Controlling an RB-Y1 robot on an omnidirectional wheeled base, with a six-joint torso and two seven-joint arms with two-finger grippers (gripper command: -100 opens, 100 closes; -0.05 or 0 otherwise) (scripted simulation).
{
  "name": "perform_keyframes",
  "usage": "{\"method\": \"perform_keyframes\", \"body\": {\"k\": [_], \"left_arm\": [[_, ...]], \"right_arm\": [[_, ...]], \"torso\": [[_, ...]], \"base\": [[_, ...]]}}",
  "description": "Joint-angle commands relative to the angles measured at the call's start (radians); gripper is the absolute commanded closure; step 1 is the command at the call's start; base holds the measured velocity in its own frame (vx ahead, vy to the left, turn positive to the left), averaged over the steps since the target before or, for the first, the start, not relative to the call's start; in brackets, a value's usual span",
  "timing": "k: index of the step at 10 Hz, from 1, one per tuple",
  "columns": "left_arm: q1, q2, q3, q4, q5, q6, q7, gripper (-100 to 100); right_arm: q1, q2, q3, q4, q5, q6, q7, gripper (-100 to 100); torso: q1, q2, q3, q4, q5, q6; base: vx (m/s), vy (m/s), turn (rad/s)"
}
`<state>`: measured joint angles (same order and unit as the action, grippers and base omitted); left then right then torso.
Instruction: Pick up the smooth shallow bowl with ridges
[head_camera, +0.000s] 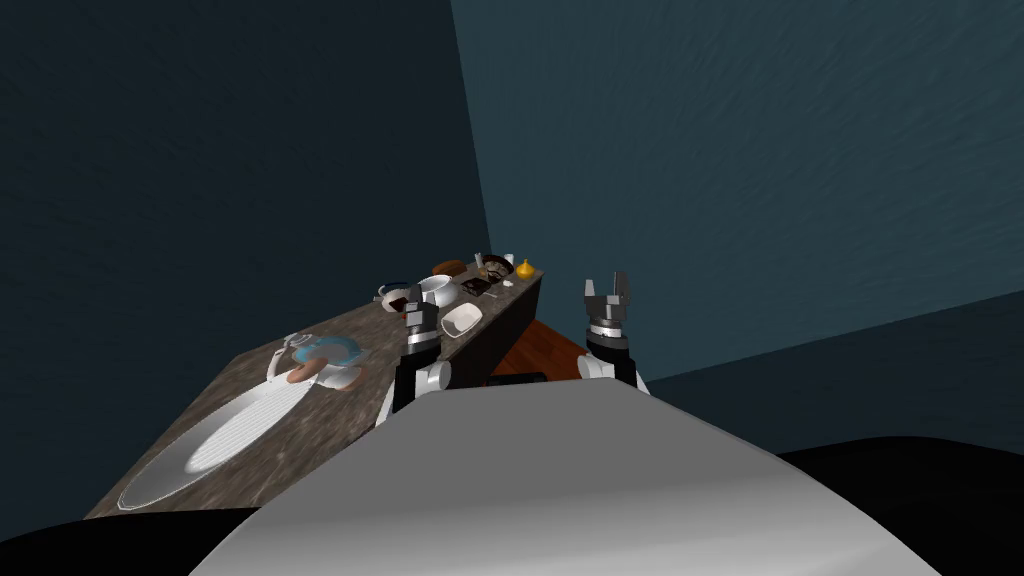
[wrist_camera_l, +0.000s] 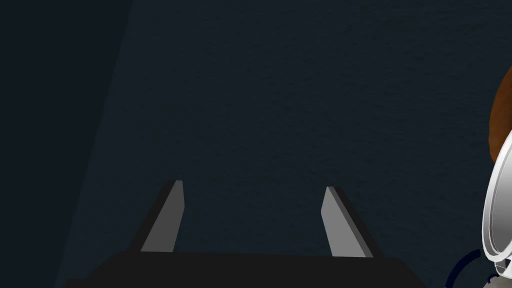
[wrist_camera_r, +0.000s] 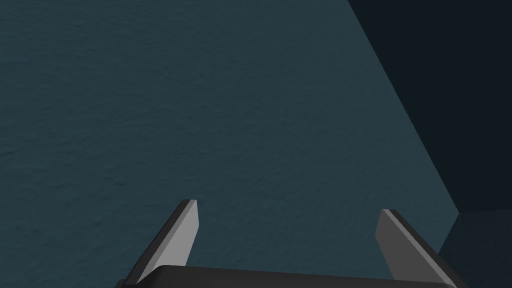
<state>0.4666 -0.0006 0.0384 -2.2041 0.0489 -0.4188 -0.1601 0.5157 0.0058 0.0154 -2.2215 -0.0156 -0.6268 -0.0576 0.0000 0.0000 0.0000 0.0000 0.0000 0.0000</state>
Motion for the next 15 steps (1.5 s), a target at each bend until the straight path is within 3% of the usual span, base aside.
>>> {"method": "perform_keyframes", "body": {"k": [1, 6, 7, 9, 14, 15], "left_arm": [[0.004, 0.029, 0.006, -0.003, 0.001, 0.017, 0.004, -100], [0.033, 0.121, 0.051, -0.027, 0.011, 0.14, 0.032, -100], [0.033, 0.121, 0.051, -0.027, 0.011, 0.143, 0.032, -100], [0.049, 0.146, 0.078, -0.04, 0.018, 0.207, 0.049, -100], [0.067, 0.163, 0.107, -0.054, 0.027, 0.306, 0.069, -100], [0.076, 0.169, 0.122, -0.061, 0.033, 0.347, 0.079, -100]], "right_arm": [[0.0, 0.0, 0.0, 0.0, 0.0, 0.0, 0.0, 0], [0.0, 0.0, 0.0, 0.0, 0.0, 0.0, 0.0, 0], [0.0, 0.0, 0.0, 0.0, 0.0, 0.0, 0.0, 0], [0.0, 0.0, 0.0, 0.0, 0.0, 0.0, 0.0, 0], [0.0, 0.0, 0.0, 0.0, 0.0, 0.0, 0.0, 0], [0.0, 0.0, 0.0, 0.0, 0.0, 0.0, 0.0, 0]], "torso": [[0.0, 0.0, 0.0, 0.0, 0.0, 0.0], [-0.004, -0.001, -0.001, 0.0, -0.001, 0.0], [-0.005, -0.001, -0.001, 0.0, -0.001, 0.0], [-0.003, -0.001, -0.001, 0.0, -0.001, 0.0], [-0.004, -0.001, 0.0, 0.0, -0.001, 0.0], [-0.004, -0.001, -0.001, 0.0, -0.001, 0.0]], "base": [[0.007, -0.01, 0.025], [0.019, -0.055, 0.05], [0.013, -0.06, 0.024], [0.021, -0.059, 0.059], [0.014, -0.053, 0.043], [0.025, -0.061, 0.053]]}}
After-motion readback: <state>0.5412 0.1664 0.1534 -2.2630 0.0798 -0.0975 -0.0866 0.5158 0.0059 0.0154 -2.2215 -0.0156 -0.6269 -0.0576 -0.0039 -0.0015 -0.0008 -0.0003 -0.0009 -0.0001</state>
